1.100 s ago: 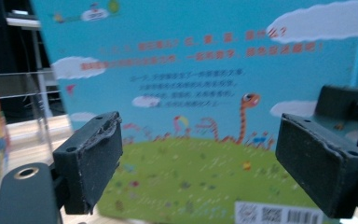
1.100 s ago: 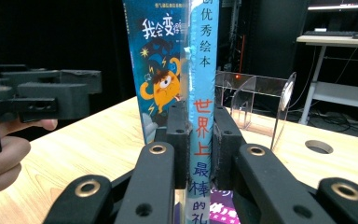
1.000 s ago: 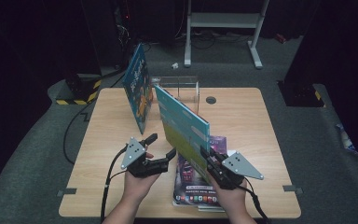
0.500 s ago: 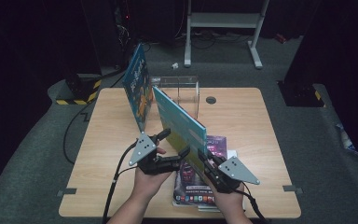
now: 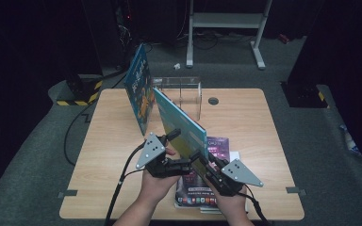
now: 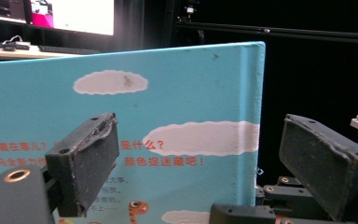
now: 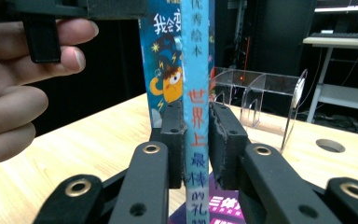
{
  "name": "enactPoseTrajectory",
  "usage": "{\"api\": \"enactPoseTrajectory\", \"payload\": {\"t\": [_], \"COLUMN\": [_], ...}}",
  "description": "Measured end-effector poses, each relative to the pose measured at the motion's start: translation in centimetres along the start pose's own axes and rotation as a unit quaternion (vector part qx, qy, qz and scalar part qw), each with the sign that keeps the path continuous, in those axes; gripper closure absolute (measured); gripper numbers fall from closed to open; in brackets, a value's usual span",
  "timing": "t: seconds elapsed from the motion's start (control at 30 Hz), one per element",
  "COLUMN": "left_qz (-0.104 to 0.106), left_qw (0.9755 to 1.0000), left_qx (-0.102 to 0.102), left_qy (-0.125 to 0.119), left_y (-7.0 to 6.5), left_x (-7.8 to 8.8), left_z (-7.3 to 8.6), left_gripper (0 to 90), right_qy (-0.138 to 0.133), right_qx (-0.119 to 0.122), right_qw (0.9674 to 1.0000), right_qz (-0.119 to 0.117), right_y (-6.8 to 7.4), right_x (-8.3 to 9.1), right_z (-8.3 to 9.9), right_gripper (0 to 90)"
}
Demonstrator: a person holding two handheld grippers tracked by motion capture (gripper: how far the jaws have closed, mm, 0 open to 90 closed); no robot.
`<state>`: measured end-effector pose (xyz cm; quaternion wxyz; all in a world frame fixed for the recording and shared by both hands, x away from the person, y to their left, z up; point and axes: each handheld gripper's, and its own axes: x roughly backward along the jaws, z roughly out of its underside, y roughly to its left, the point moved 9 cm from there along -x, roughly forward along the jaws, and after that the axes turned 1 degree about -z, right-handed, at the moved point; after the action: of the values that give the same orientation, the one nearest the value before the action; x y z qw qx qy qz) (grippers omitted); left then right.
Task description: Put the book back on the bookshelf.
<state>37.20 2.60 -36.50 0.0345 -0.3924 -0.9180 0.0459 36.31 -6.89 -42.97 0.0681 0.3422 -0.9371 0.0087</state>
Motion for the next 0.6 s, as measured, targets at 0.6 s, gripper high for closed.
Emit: {"api": "enactPoseTrajectory", "payload": {"t": [0.6], "left_qz": [-0.035], "left_qw": [0.9993], "left_qx": [0.008], "left_qy": [0.008], "left_y": [-0.6], "left_x": [0.1], "left_z": [1.0], "left_gripper": [4.7], "right_qy": [0.025], "right_qx": [0.000], "right_qw": [0.9991], "right_qz": [-0.035], "right_y": [1.5], "right_x": [0.1], "right_z": [2.7], "right_gripper": [74.1]}}
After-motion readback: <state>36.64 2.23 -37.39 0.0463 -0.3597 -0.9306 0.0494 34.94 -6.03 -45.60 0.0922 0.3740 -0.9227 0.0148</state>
